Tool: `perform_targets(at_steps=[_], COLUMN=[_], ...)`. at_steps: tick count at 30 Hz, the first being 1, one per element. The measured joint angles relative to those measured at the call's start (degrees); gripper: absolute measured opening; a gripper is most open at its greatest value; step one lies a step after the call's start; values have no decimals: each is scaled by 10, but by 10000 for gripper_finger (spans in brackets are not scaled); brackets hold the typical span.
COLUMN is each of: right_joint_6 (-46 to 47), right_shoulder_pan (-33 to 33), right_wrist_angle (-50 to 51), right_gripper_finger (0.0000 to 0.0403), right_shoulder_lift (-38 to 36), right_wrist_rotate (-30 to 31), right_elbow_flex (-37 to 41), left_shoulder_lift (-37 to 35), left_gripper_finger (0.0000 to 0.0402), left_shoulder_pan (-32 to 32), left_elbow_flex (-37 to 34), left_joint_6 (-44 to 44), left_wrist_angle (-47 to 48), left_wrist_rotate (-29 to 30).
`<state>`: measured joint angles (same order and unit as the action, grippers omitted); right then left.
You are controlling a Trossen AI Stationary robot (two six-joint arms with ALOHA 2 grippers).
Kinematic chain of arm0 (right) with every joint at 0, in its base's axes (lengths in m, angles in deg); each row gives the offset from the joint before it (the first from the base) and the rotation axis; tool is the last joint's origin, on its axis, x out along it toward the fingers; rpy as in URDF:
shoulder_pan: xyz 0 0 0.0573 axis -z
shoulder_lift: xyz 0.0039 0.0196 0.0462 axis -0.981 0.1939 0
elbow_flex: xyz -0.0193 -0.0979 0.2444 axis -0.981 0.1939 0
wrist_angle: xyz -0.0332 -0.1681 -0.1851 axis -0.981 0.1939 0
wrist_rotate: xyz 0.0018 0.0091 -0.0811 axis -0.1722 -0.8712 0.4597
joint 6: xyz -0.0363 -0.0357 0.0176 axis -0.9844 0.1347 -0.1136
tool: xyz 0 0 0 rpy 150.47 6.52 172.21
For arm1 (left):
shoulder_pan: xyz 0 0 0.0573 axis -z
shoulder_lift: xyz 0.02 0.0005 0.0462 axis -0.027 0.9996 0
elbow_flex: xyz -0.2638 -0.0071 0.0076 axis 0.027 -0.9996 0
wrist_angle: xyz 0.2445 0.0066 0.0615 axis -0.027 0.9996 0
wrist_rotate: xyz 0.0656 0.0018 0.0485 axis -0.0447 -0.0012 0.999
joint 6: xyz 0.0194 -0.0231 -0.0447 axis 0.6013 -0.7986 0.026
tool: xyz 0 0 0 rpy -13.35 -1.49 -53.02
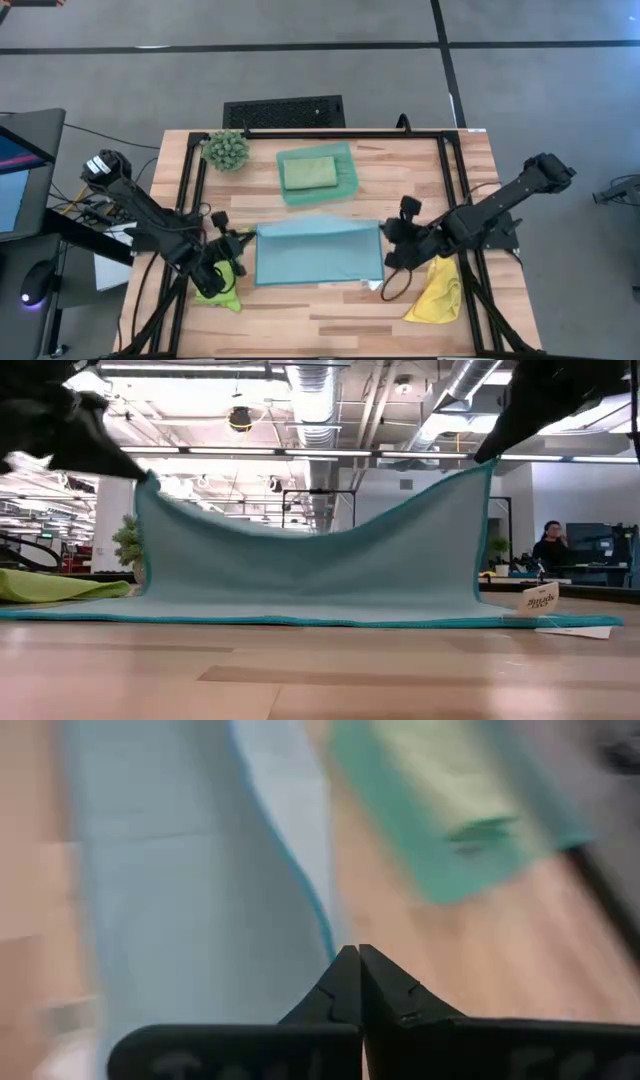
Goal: Fold microfiber towels
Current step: Fold the blue towel
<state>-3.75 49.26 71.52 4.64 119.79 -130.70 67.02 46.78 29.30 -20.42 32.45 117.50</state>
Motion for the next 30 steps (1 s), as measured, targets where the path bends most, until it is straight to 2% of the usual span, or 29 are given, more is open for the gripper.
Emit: perform_targets(at_steps=[7, 11, 16, 20, 26, 30], right_joint_6=[-3, -3, -5, -19, -26, -27], right_shoulder_pan=[-63, -83, -77, -67, -52, -43], right_wrist_angle=[-12, -27, -31, -36, -36, -26], right_gripper_finger=[12, 12, 11, 11, 11, 11], right_shoulder_lift=[59, 121, 192, 226, 222, 185], right_wrist_rotate=[-117, -145, -178, -193, -190, -130], right_elbow_flex=[0, 1, 1, 1, 1, -3], left_shoulder_lift=[45, 91, 145, 157, 135, 108], left_gripper_finger=[0, 0, 0, 0, 0, 0], left_shoulder_pan=[9, 8, 8, 7, 7, 8], left_elbow_flex=[0, 0, 0, -1, 8, 33], left_joint_6=[45, 52, 49, 48, 69, 76], left_wrist_angle=[-99, -137, -148, -147, -135, -73], left_wrist_rotate=[-202, -258, -267, -252, -212, -137])
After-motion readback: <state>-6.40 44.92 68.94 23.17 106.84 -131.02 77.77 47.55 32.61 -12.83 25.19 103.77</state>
